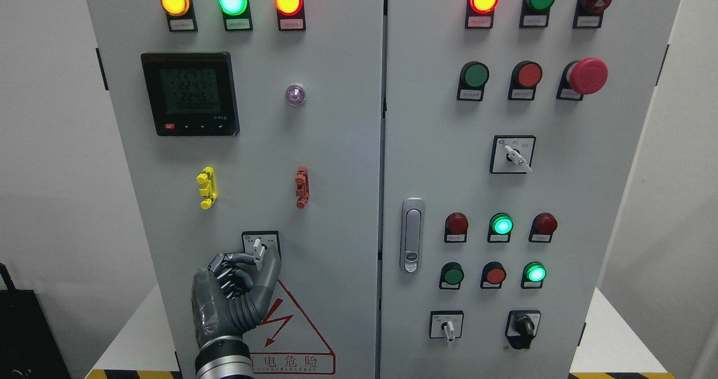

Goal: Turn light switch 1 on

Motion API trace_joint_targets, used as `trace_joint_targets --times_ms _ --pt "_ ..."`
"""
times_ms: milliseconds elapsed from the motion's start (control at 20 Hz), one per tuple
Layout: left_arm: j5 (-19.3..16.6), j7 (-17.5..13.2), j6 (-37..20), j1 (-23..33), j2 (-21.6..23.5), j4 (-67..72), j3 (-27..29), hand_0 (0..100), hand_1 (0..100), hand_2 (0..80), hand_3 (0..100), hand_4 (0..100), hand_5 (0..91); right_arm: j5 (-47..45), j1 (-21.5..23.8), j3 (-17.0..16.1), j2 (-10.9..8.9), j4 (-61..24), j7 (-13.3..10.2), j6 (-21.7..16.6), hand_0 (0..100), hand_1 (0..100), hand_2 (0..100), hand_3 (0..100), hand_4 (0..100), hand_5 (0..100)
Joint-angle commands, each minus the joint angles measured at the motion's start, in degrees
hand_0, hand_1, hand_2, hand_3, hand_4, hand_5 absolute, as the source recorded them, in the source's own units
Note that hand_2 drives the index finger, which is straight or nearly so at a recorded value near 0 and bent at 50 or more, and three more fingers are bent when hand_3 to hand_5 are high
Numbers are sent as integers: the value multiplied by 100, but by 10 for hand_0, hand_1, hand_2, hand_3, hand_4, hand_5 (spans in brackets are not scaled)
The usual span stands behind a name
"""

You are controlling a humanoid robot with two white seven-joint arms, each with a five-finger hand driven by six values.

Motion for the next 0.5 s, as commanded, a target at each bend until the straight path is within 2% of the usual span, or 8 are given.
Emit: trace_joint_targets --times_ms 0,451 --pt "0 -24 19 -12 -2 9 -4 181 659 601 976 942 825 0 0 1 1 0 1 -1 0 0 0 0 0 0" --pt "-9 -24 28 -21 -2 9 -4 191 660 601 978 942 825 0 0 1 1 0 1 -1 0 0 0 0 0 0"
